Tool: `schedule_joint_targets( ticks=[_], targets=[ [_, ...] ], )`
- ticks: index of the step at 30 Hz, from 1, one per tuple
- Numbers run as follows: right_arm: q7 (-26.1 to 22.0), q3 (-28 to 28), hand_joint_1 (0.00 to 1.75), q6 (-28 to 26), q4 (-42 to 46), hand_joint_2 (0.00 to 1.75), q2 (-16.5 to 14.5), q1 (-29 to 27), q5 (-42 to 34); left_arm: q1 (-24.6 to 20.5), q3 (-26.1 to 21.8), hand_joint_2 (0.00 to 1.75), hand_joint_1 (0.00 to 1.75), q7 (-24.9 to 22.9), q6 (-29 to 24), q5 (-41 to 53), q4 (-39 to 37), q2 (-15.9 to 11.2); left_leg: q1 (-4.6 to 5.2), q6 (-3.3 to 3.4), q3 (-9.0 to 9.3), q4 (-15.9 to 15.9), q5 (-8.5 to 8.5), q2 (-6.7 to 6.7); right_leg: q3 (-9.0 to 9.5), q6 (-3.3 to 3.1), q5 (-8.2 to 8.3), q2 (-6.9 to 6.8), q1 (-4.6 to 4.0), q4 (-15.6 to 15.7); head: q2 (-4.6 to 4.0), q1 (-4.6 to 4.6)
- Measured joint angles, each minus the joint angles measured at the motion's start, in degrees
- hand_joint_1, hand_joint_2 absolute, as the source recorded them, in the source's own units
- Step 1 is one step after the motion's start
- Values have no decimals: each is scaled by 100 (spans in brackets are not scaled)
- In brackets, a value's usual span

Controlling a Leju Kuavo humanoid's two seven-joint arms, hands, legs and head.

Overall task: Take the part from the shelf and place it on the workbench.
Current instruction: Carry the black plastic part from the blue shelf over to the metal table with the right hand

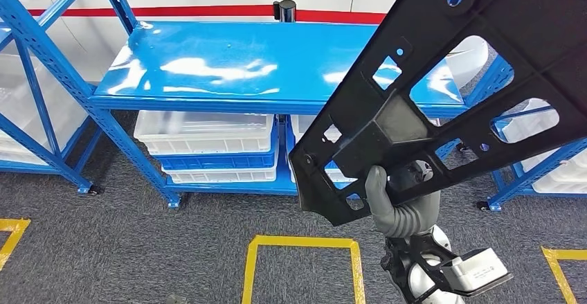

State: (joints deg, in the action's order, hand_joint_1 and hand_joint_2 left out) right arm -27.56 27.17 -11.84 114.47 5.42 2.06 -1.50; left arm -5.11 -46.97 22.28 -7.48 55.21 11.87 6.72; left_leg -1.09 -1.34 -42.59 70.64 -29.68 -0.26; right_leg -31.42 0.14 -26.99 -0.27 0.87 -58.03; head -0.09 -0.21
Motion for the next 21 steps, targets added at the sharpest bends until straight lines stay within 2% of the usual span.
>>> schedule_joint_targets(
  ticks=[1, 2, 3, 6, 7, 8, 10, 12, 14, 16, 17, 18, 19, 21],
  targets=[
    [8, -2, 175, -31, -2, 175, 0, -5, 44, 1, -2, 175, 0, 1, 1, 0, 0, 2, -3, -11, -72, 322, -165, 0, -46, -8, 34, -2, -11, -5, 0, -1],
    [26, -4, 175, -78, -6, 175, 0, -10, 96, 3, -6, 175, 0, 1, 3, 0, 0, 3, -6, -18, -59, 478, -230, 1, -87, -3, 63, -3, -19, -9, 0, 1],
    [54, -9, 175, -131, -11, 175, 0, -17, 139, 4, -12, 175, 0, 2, 4, 0, 0, 5, -11, -21, 72, 394, -187, 2, -118, 10, 85, -3, -21, -15, 0, -1],
    [161, -58, 175, -322, -31, 175, -8, -29, 211, -8, -35, 175, 0, 5, 4, -2, 0, 10, -12, 2, 815, -665, 99, -2, -179, 63, 123, -5, -30, -65, 0, 1],
    [190, -86, 175, -412, -36, 175, -17, -26, 234, -12, -43, 175, 0, 8, 4, -3, 0, 15, 1, 30, 957, -911, 143, -8, -203, 89, 138, -7, -40, -83, 0, 5],
    [213, -114, 175, -509, -38, 175, -27, -24, 264, -12, -51, 175, 0, 11, 3, -3, 0, 20, 21, 65, 1002, -1025, 150, -15, -226, 120, 157, -9, -48, -93, 0, 12],
    [244, -160, 175, -694, -39, 175, -50, -28, 329, -1, -68, 175, 0, 16, 1, -3, -1, 22, 56, 157, 954, -1040, 212, -22, -265, 196, 204, -9, -42, -92, 0, 18],
    [261, -198, 175, -802, -38, 175, -58, -35, 363, 1, -76, 175, 0, 17, -1, 2, -1, 22, 52, 260, 897, -1073, 293, -10, -387, 234, 107, -3, -29, -252, 0, 27],
    [275, -228, 175, -836, -38, 175, -60, -36, 371, -7, -77, 175, 0, 18, -2, 4, 0, 23, 39, 334, 805, -1090, 377, 1, -649, 203, -234, 5, -23, -798, 0, 53],
    [286, -239, 175, -841, -39, 175, -62, -42, 371, -8, -78, 175, 0, 19, -2, 4, 0, 22, 41, 351, 684, -1088, 456, 4, -900, 181, -590, 7, -21, -1484, 0, 67],
    [290, -242, 175, -842, -41, 175, -63, -46, 371, -6, -79, 175, 0, 19, -2, 4, 0, 22, 42, 348, 622, -1087, 500, 5, -930, 199, -671, 7, -18, -1655, 0, 66],
    [292, -245, 175, -843, -43, 175, -63, -47, 371, -5, -79, 175, 0, 19, -2, 4, 0, 23, 41, 339, 562, -1086, 545, 6, -853, 232, -672, 7, -15, -1622, 0, 67],
    [294, -247, 175, -844, -45, 175, -62, -47, 371, -5, -79, 175, 0, 19, -2, 4, -1, 28, 39, 325, 510, -1086, 589, 4, -653, 275, -600, 6, -10, -1356, 0, 67],
    [295, -246, 175, -828, -48, 175, -61, -39, 347, -4, -79, 175, 0, 19, -2, 4, 0, 35, 42, 276, 434, -1082, 675, -2, -99, 326, -413, 5, -9, -513, 0, 66]
  ],
)
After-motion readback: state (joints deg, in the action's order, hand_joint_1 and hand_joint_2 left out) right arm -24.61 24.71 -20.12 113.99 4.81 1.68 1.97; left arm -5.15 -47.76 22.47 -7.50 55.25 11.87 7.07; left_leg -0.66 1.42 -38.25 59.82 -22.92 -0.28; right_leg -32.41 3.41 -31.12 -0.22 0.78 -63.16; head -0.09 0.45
